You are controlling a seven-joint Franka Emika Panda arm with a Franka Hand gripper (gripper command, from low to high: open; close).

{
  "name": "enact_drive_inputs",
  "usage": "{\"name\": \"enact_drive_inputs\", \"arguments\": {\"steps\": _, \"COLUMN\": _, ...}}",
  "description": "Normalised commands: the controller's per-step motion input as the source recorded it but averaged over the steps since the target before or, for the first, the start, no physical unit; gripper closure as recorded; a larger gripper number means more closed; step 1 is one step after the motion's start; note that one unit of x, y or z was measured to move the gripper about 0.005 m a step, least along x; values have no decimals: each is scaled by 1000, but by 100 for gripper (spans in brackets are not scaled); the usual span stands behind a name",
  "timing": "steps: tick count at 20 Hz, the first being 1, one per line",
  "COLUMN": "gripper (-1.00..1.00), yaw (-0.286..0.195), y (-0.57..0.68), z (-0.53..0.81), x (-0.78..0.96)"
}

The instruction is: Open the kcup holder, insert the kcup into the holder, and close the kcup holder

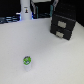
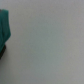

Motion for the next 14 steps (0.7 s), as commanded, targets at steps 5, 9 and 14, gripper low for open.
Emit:
{"name": "enact_drive_inputs", "arguments": {"steps": 5, "gripper": -100, "yaw": -154, "y": 641, "z": 71, "x": -273}}
{"name": "enact_drive_inputs", "arguments": {"steps": 9, "gripper": -100, "yaw": -173, "y": 733, "z": 13, "x": -183}}
{"name": "enact_drive_inputs", "arguments": {"steps": 14, "gripper": -100, "yaw": -178, "y": 812, "z": -4, "x": -103}}
